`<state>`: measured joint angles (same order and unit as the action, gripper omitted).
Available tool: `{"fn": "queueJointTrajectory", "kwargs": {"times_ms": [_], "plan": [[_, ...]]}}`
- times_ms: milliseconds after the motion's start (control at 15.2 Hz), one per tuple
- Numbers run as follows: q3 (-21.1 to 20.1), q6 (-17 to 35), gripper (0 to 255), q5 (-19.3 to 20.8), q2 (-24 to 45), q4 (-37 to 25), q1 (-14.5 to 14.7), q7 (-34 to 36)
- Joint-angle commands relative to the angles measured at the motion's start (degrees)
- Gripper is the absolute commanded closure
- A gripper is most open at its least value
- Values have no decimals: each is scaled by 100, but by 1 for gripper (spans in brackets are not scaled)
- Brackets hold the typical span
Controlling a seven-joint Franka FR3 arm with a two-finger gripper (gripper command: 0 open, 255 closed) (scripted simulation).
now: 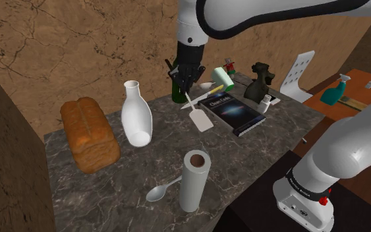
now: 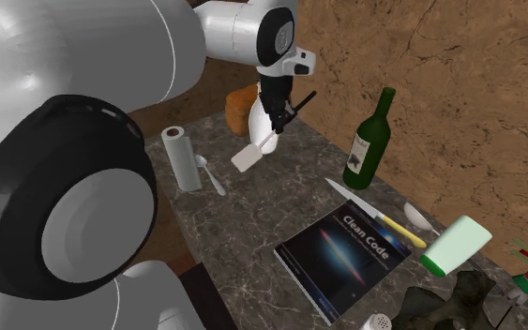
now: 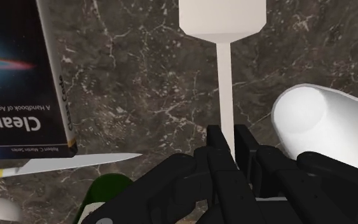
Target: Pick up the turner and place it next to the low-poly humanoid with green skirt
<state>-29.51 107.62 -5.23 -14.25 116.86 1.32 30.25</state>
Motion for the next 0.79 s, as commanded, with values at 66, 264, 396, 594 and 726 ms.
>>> {"fn": "queueJointTrajectory", "kwargs": {"times_ms": [66, 264, 396, 594, 726], "plan": [[283, -12, 255, -75, -251, 238, -98, -422], [609, -3, 255, -102, -470, 478, -217, -889], [823, 1, 255, -94, -582, 606, -302, -1191], [1138, 8, 255, -53, -700, 751, -441, -1633], [1344, 14, 255, -10, -745, 817, -539, -1921]]}}
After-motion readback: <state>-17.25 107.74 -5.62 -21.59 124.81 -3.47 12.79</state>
